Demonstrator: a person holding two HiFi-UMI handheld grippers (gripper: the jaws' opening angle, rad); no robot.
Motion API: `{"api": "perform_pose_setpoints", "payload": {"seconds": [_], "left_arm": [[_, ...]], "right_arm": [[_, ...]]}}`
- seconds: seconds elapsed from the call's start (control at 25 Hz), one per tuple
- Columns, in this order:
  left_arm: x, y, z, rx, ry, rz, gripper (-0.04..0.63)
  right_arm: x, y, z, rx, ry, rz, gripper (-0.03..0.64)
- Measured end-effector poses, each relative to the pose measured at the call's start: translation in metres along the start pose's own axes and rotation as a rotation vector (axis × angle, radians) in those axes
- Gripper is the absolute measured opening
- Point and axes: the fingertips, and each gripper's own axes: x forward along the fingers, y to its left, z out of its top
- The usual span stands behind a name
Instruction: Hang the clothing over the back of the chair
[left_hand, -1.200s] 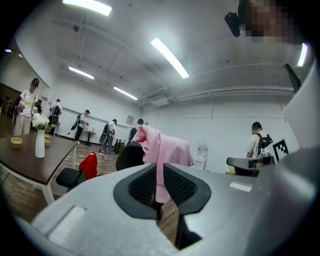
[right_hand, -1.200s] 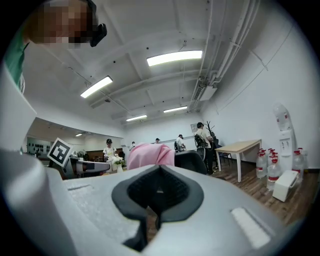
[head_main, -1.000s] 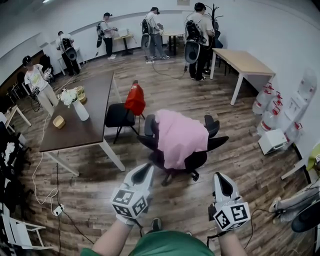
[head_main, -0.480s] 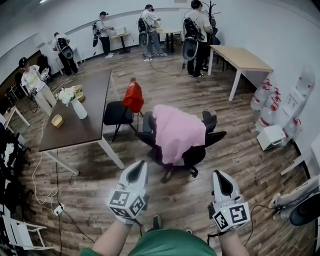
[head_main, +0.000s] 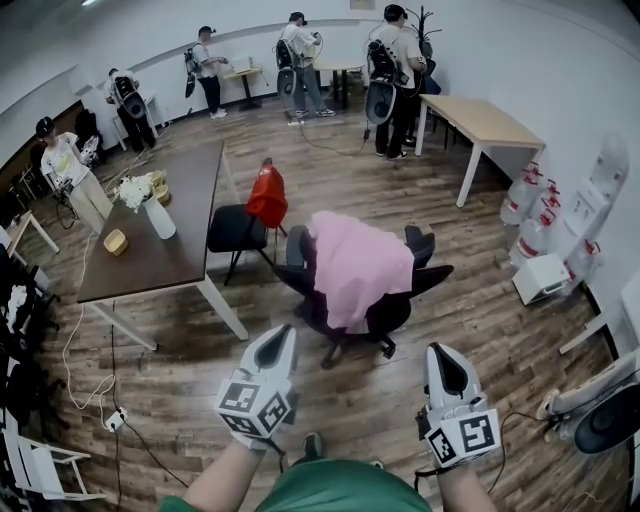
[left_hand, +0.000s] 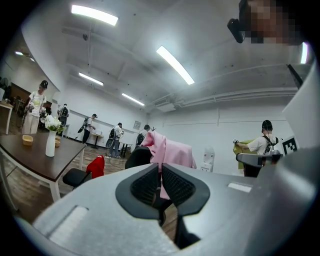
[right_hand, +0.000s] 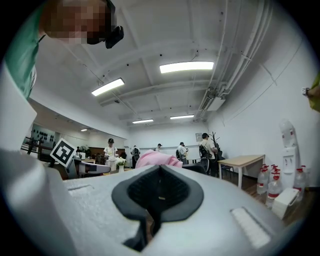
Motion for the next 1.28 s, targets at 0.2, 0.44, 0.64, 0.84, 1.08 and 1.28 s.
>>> {"api": "perform_pose_setpoints", "payload": {"seconds": [0.2, 0.44, 0.64, 0.84, 1.08, 1.28], "left_arm": [[-0.004, 0.004, 0.003, -0.002, -0.007, 0.004, 0.031], [-0.007, 0.006, -0.001, -0.009, -0.001, 0.0, 0.029], [-0.008, 0.006, -0.002, -0.012, 0.0, -0.002, 0.031], [-0.009, 0.005, -0.001, -0.012, 0.004, -0.003, 0.029], [-0.008, 0.004, -0.004, -0.015, 0.004, -0.006, 0.029], [-0.009, 0.001, -0.005, -0.015, 0.009, -0.012, 0.029]], "right_arm": [[0.0, 0.005, -0.001, 0.0, 0.002, 0.0, 0.002], [0.001, 0.007, -0.005, 0.008, 0.01, 0.007, 0.002], [0.0, 0.009, -0.008, 0.017, 0.015, 0.015, 0.002], [0.0, 0.016, -0.007, -0.005, 0.017, 0.029, 0.002], [-0.001, 0.014, -0.007, -0.012, 0.012, 0.024, 0.002], [-0.005, 0.014, -0.005, -0.016, 0.012, 0.02, 0.002]]}}
